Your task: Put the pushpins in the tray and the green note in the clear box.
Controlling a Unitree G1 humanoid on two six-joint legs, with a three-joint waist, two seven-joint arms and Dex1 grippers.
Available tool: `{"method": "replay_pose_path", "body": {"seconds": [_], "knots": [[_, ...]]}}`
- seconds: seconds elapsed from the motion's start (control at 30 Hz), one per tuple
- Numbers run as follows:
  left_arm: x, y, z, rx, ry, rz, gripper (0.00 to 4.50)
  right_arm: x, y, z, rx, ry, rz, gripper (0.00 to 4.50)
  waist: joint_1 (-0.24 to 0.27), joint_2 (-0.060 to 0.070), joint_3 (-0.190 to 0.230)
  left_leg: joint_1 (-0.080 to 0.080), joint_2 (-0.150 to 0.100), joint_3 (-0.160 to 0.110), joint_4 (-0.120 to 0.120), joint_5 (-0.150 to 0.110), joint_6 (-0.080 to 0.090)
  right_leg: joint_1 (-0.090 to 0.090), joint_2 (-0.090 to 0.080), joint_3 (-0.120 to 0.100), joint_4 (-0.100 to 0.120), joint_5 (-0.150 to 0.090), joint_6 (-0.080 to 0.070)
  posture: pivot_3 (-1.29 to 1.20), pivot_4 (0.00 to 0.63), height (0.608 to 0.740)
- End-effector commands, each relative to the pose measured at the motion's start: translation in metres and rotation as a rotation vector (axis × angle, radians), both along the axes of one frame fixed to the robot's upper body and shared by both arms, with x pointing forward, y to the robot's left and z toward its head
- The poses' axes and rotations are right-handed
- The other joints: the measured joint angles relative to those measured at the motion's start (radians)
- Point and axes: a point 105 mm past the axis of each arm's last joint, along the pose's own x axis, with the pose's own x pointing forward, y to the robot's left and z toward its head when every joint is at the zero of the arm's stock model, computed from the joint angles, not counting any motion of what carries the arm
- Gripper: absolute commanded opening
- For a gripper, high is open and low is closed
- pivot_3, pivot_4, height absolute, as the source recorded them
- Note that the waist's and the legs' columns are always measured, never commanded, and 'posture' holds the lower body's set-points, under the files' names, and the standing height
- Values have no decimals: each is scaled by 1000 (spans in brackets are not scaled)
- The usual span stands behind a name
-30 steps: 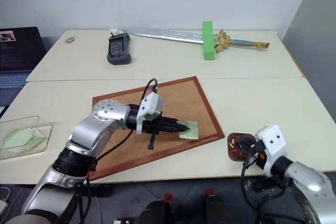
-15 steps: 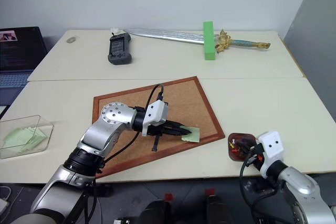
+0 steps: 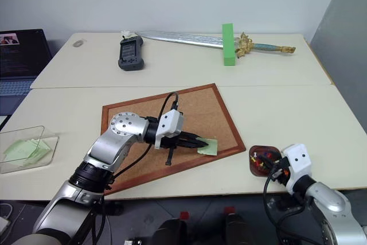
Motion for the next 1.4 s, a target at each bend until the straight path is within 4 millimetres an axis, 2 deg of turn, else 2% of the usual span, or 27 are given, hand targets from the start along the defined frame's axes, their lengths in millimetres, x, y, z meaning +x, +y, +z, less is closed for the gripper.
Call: {"method": "replay_pose_path", "body": {"seconds": [0.03, 0.13, 0.23, 0.33, 0.37, 0.4, 0.53, 0.63, 0.7, 0.87, 0.93, 1.0, 1.1, 1.2, 1.4], "knots": [[7, 8, 19, -54, -20, 58, 0, -19, 24, 31, -28, -85, 212, 1594, 0, 0, 0, 0, 0, 0, 0, 0, 0, 0, 0, 0, 0, 0, 0, 0, 150, 740], [12, 18, 26, -77, -2, 130, 0, -22, 39, 46, -6, -111, 306, 1594, -2, 0, 0, 0, 0, 0, 0, 0, 0, 0, 0, -1, 0, 0, 0, 0, 150, 740], [14, 28, 33, -105, 17, 206, 0, -22, 52, 65, 12, -155, 392, 2024, -4, 0, 0, 1, 0, 0, 1, 0, 0, 1, 0, -1, 0, 0, 0, 0, 150, 740], [15, 42, 41, -132, 3, 325, 0, -19, 66, 83, 28, -195, 477, 2652, -1, -1, 0, 1, 1, -1, 1, 0, 0, 1, 0, -1, 0, 0, 0, 0, 150, 740], [14, 50, 45, -145, -3, 392, 0, -18, 71, 89, 43, -203, 508, 2917, -1, -1, 0, 1, 1, -2, 1, 0, 0, 2, 0, -1, 0, 0, 0, 0, 150, 740], [14, 56, 46, -152, -6, 440, 0, -17, 74, 92, 53, -206, 529, 3001, -3, -1, 0, 1, 1, -2, 1, 0, 0, 2, 0, -1, 0, 0, 0, 0, 150, 740], [15, 86, 49, -178, -29, 677, 0, -13, 83, 98, 95, -204, 593, 3862, -2, -1, 0, 1, 4, -6, 0, 0, 0, 1, -1, -1, 0, 0, 0, 0, 150, 740], [19, 128, 52, -210, -91, 971, 0, -9, 90, 101, 116, -212, 642, 4442, 4, -2, 1, -1, 3, -8, 0, 0, 0, 1, -2, -3, -1, 0, 0, 0, 150, 740], [11, 162, 50, -222, -128, 1179, 0, -7, 94, 102, 131, -212, 685, 4489, 4, -2, 1, -1, 2, -9, 0, 0, 0, 1, -3, -3, 0, 0, 0, 0, 150, 740], [-17, 213, 54, -264, -241, 1541, 0, -2, 104, 108, 133, -238, 775, 4489, 3, -3, 1, 0, 2, -10, 0, 0, 0, 1, -4, -3, -1, 0, 0, 0, 150, 740], [-33, 244, 56, -255, -324, 1729, 0, 1, 109, 111, 146, -242, 806, 4489, 3, -3, 1, 0, 2, -10, 0, 0, 0, 1, -4, -3, 0, 0, 0, 0, 150, 740], [-56, 290, 60, -260, -407, 1980, 0, 4, 113, 116, 164, -247, 841, 4489, 3, -3, 1, 0, 2, -10, 0, 0, 0, 1, -4, -2, 0, 0, 0, 0, 150, 740], [-84, 340, 61, -285, -462, 2264, 0, 7, 119, 121, 178, -256, 882, 4489, 2, -4, 1, 1, 3, -10, 0, 0, 0, 1, -4, -3, 0, 0, 0, 0, 150, 740], [-90, 362, 57, -296, -461, 2345, 0, 8, 124, 124, 181, -262, 912, 4489, 3, -4, 0, 2, 2, -10, 0, 0, 0, 2, -3, -4, 0, 0, 0, 0, 150, 740], [-67, 395, 70, -361, -477, 2325, 0, 2, 135, 140, 234, -298, 970, 4489, 14, -8, -2, 0, 1, -11, 0, 0, 0, 2, -4, -6, 0, 0, -1, 0, 150, 740]]}}
